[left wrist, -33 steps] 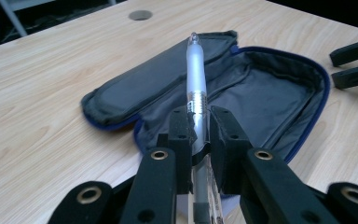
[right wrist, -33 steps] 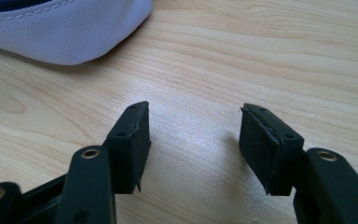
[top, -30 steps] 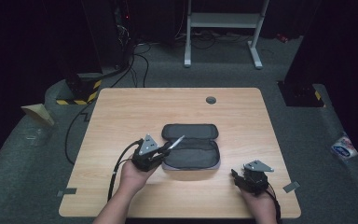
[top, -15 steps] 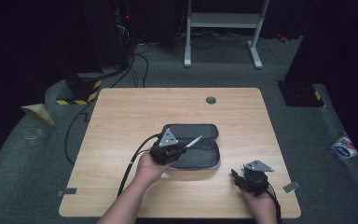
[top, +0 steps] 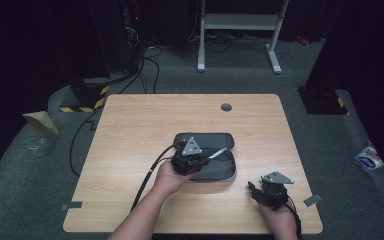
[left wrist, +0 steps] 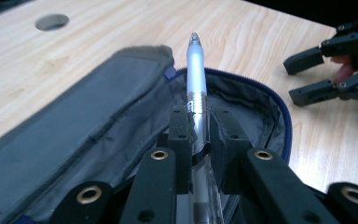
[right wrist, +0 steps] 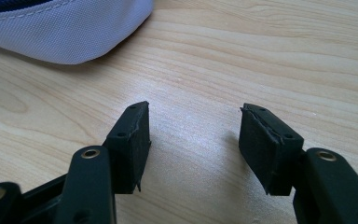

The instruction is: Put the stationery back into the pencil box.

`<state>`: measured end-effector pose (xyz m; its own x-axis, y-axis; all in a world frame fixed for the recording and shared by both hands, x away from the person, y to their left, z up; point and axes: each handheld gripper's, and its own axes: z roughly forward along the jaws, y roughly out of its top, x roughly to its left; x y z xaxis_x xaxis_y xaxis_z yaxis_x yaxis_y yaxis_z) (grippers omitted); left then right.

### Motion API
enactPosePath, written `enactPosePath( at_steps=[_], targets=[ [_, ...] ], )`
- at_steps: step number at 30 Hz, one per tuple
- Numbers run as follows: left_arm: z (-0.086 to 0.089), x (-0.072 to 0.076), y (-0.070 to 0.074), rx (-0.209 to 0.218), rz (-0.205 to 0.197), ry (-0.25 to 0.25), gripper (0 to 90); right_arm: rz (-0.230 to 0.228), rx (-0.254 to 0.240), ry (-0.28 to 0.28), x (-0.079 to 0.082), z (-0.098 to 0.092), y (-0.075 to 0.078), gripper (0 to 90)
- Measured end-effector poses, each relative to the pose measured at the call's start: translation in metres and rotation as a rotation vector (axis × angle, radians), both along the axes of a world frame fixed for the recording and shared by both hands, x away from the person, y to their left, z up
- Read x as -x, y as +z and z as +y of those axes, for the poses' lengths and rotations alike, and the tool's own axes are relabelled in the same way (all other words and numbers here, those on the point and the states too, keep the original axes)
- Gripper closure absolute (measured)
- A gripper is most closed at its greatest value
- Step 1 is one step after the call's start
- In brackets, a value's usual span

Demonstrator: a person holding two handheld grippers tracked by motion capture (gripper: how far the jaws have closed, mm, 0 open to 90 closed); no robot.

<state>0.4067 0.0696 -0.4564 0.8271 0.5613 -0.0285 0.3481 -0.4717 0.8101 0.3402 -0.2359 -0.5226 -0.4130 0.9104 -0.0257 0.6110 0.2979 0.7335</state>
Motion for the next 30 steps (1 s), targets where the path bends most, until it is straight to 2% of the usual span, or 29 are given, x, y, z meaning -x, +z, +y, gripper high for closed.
enactPosePath(
  at_steps=[4,9,10,11,12,13,30],
  targets=[
    [-0.003,-0.004,-0.008,-0.041,0.017,-0.029,79.1,0.0,0.0,-0.001,0.0,0.0,0.0,42.8],
    [-0.005,-0.006,-0.012,-0.05,0.028,-0.027,78.9,-0.002,0.001,0.0,0.0,0.0,0.0,42.8],
    [-0.005,-0.006,-0.012,-0.049,0.026,-0.018,78.5,0.001,0.0,-0.001,0.0,0.0,0.0,42.8],
    [-0.005,-0.007,-0.012,-0.04,0.029,-0.007,75.2,0.0,0.0,-0.001,0.0,0.0,0.0,42.8],
    [-0.004,-0.008,-0.012,-0.032,0.036,0.005,67.9,-0.002,0.001,0.0,0.0,0.0,0.0,42.8],
    [-0.003,-0.008,-0.011,-0.024,0.04,0.014,65.9,-0.002,0.002,0.0,0.0,0.0,0.0,42.8],
    [0.011,0.002,-0.007,0.01,0.011,0.056,64.6,-0.004,0.004,0.0,0.0,0.0,0.0,42.8]
  ],
)
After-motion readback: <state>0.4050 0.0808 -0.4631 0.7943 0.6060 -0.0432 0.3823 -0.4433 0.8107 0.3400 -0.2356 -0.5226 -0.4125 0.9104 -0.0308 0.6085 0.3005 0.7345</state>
